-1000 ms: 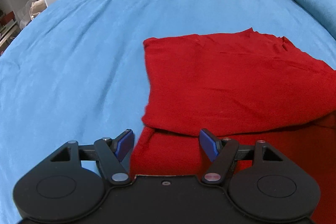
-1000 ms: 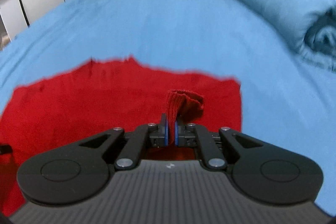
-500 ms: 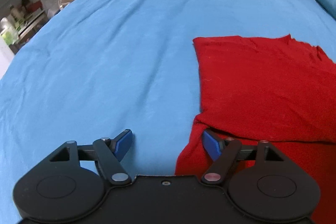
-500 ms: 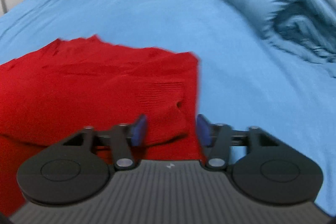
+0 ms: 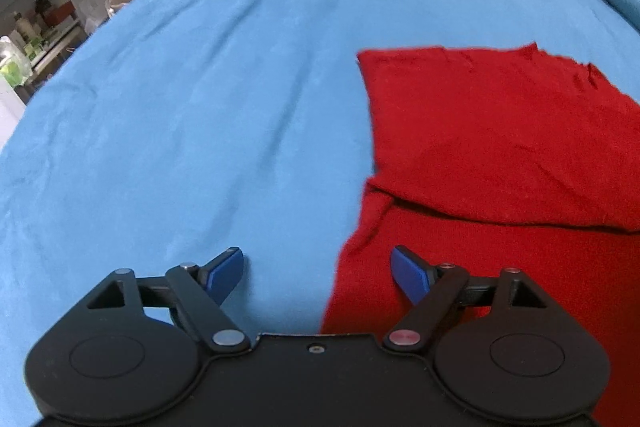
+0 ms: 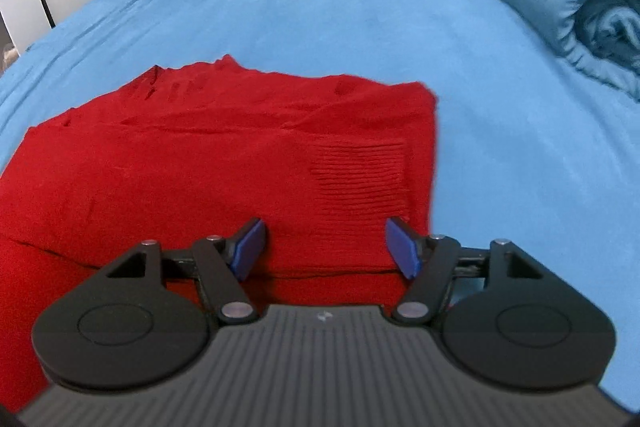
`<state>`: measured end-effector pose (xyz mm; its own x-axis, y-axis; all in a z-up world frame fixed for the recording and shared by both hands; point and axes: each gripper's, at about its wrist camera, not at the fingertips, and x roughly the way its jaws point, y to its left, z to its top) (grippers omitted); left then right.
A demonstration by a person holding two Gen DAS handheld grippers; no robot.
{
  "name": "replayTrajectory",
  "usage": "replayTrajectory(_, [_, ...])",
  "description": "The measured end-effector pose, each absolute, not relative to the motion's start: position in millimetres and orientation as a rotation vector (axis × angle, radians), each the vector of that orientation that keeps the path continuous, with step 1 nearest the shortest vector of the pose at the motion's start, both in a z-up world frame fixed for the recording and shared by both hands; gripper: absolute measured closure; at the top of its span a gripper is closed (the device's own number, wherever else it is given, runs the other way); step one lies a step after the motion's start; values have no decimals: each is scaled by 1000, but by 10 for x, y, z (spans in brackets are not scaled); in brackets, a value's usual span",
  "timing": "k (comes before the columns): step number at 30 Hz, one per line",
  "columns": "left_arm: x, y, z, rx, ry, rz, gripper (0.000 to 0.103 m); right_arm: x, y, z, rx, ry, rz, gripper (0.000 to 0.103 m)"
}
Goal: Fold small clothes
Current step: 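Move both tools to the hem of the folded sweater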
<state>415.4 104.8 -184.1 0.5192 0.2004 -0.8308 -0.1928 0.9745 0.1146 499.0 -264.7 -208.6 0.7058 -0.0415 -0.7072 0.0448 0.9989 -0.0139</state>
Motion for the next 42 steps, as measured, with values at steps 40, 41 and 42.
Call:
replayTrajectory(40, [2038, 1084, -1704, -79, 1291, -116, 51, 1758, -2789, -2003, 147, 1129, -107, 30])
replayTrajectory(41, [2042, 1060, -1725, -67, 1290, -119, 51, 1748, -2794, -2028, 158, 1142, -112, 32])
replayTrajectory(42, [1974, 1029, -1730, -63, 1290, -118, 51, 1736, -2797, -2048, 166, 1154, -115, 32])
